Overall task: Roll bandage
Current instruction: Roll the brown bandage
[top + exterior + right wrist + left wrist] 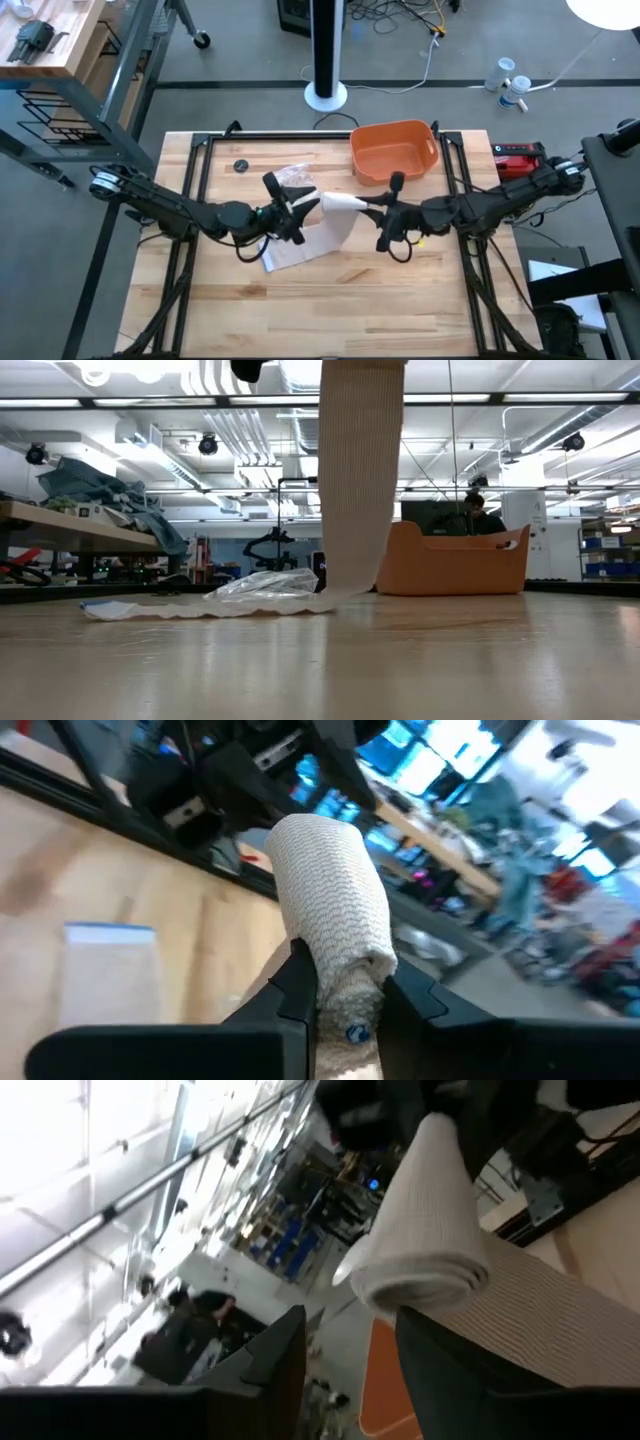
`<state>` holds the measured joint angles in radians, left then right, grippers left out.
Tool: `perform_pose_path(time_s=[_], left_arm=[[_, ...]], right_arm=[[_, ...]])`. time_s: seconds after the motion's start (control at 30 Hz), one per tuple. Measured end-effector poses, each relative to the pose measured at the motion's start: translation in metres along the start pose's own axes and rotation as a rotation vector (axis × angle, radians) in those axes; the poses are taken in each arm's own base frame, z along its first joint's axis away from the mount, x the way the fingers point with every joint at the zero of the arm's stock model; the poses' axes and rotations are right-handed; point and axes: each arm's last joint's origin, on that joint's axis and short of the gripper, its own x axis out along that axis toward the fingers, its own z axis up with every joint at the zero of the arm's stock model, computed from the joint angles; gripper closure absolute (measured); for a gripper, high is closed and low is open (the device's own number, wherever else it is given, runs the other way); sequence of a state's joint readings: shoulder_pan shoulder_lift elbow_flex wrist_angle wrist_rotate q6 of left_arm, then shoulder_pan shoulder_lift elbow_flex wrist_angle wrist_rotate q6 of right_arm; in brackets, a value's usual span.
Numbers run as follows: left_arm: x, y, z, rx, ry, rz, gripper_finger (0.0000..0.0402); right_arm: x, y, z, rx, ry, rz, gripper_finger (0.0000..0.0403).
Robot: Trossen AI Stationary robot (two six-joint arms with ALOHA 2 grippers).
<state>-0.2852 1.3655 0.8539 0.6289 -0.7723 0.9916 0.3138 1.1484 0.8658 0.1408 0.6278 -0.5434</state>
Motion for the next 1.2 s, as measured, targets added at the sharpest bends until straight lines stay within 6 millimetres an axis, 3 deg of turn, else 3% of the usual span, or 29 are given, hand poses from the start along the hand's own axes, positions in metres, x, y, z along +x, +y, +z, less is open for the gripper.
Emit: perform_pose_path(time_s=[0.23, 0.57, 0.8, 1.03, 1.1, 1.2], left_arm=[[0.000, 0.005, 0.000, -0.137, 0.002, 0.019, 0.0275], [0.003, 0.013, -0.004, -0.293, 0.010, 0.045, 0.0299], [-0.004, 0.023, -0.003, -0.371, -0.046, 0.027, 0.0311], [-0.008, 0.036, -0.012, -0.668, -0.265, -0.261, 0.0317], [-0.004, 0.034, -0.022, -0.755, -0.220, -0.365, 0.0316], [0.003, 0.024, -0.037, -0.820, -0.077, -0.433, 0.0309]], right_arm=[[-0.004, 0.014, 0.003, -0.181, 0.041, -0.060, 0.0349], [0.012, 0.047, 0.002, -0.421, 0.115, -0.138, 0.0349], [0.010, 0.054, -0.018, -0.265, 0.084, -0.118, 0.0349], [-0.005, 0.061, -0.068, -0.071, 0.012, -0.159, 0.0349], [-0.007, 0.064, -0.079, -0.035, -0.001, -0.155, 0.0349], [-0.008, 0.065, -0.079, 0.003, -0.043, -0.140, 0.0349]])
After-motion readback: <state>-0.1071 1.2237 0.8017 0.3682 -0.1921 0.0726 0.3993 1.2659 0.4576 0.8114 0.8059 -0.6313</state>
